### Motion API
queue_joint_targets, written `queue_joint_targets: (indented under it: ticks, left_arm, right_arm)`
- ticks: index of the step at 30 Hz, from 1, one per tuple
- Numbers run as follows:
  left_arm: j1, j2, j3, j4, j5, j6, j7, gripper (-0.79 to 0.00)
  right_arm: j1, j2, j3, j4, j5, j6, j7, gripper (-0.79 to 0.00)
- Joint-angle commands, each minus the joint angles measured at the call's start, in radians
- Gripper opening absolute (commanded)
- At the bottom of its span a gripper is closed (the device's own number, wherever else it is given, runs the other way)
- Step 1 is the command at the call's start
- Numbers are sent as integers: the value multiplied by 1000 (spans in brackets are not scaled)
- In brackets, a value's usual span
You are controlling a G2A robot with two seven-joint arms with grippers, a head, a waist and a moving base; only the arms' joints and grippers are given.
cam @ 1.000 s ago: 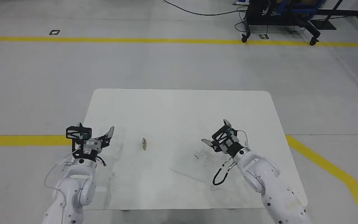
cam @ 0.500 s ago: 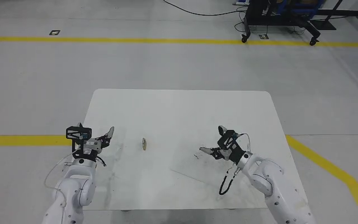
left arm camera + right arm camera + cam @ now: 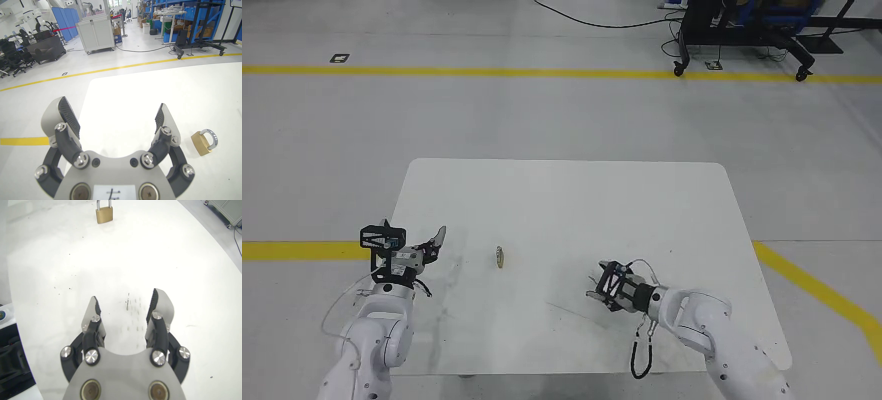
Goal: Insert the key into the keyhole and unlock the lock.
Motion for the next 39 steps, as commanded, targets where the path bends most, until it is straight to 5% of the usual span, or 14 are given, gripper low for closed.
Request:
queue_joint_targets:
  ticks: [1, 7, 9, 11, 20, 29, 39]
  left_arm:
    - [0, 0, 0, 0, 0, 0, 0, 0]
    - [0, 0, 0, 0, 0, 0, 0, 0]
    - [0, 0, 0, 0, 0, 0, 0, 0]
    - [0, 0, 0, 0, 0, 0, 0, 0]
    - [0, 0, 0, 0, 0, 0, 0, 0]
    - [0, 0, 0, 0, 0, 0, 0, 0]
    - [0, 0, 0, 0, 0, 0, 0, 0]
  right_arm:
    - [18, -3, -20, 15, -6, 19, 22, -422]
    - [60, -10, -59, 41, -3, 52, 60, -520]
    - [69, -10, -66, 45, -5, 52, 69, -600]
    - [78, -11, -72, 53, -3, 57, 73, -785]
    - [85, -6, -58, 58, 10, 44, 35, -785]
    - [43, 14, 26, 38, -25, 16, -179, -785]
    - [40, 15, 30, 38, -31, 19, -185, -785]
